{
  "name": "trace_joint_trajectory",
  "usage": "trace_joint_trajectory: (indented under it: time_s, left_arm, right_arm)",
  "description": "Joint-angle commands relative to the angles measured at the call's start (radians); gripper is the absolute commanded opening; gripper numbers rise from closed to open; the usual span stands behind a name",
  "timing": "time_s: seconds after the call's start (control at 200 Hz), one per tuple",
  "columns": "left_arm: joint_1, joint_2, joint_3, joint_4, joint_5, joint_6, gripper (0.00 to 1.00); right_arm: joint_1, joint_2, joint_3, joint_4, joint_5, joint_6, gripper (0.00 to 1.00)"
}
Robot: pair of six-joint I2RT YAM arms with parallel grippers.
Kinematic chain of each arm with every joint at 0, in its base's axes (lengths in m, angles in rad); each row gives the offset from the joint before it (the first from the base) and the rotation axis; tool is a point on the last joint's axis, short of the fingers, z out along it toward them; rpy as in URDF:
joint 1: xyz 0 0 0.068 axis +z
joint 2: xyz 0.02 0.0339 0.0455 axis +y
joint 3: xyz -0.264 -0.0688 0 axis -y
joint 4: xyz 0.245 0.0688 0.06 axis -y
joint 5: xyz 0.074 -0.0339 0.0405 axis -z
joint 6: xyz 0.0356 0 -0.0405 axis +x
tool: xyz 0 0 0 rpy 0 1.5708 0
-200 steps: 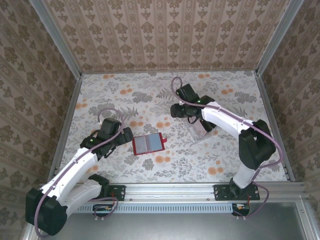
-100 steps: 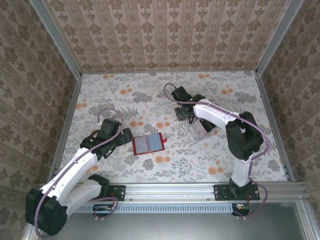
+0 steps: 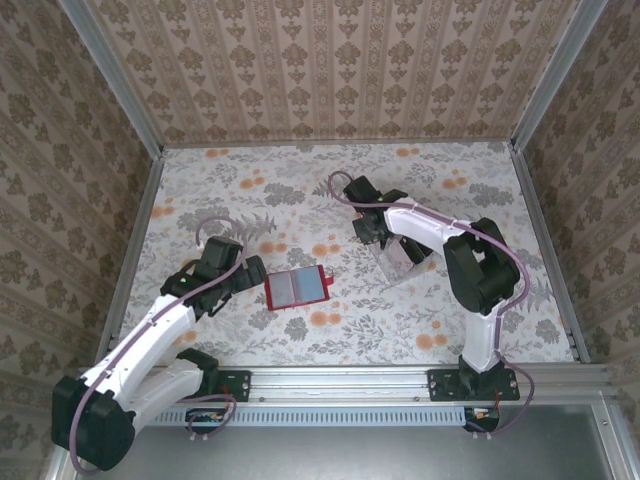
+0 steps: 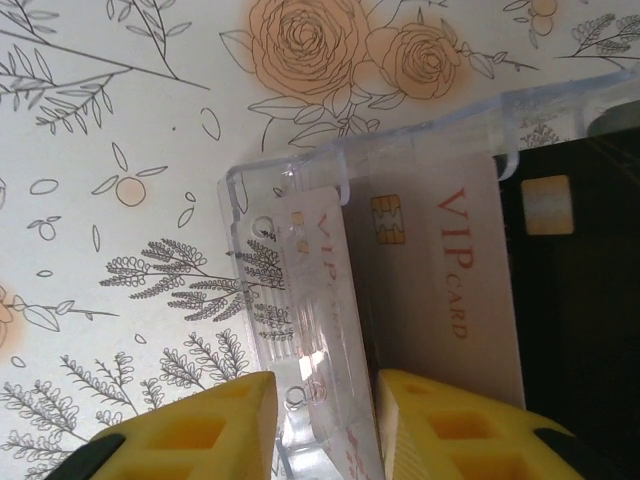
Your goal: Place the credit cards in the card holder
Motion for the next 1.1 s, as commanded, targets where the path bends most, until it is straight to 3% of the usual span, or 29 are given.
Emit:
trace_joint_trajectory:
  time_s: [0.0, 0.345, 0.63, 0.91, 1.095]
  left_arm:
    - [0.008, 0.002, -0.015, 0.003, 0.007, 0.017, 1.00]
    - [0.008, 0.003, -0.019, 0.005, 0.011, 0.013, 1.00]
    - [0.008, 0.002, -0.017, 0.002, 0.010, 0.016, 1.00]
    - [0.008, 0.004, -0.009, -0.010, 0.005, 0.031, 1.00]
    - [0.009, 0.009, -0.009, -0.011, 0.004, 0.039, 1.00]
  right_arm:
    - [-0.004, 0.011, 0.022, -0.021, 0.006, -0.008, 0.30]
    - [-0.016, 0.005, 0.020, -0.020, -0.013, -0.008, 0.17]
    - [-0.037, -0.014, 0.012, -0.004, -0.058, -0.017, 0.00]
    - [-0.038, -0.154, -0.002, 0.014, -0.153, 0.019, 0.00]
    - [-0.036, -0.296, -0.064, 0.089, -0.352, 0.125, 0.00]
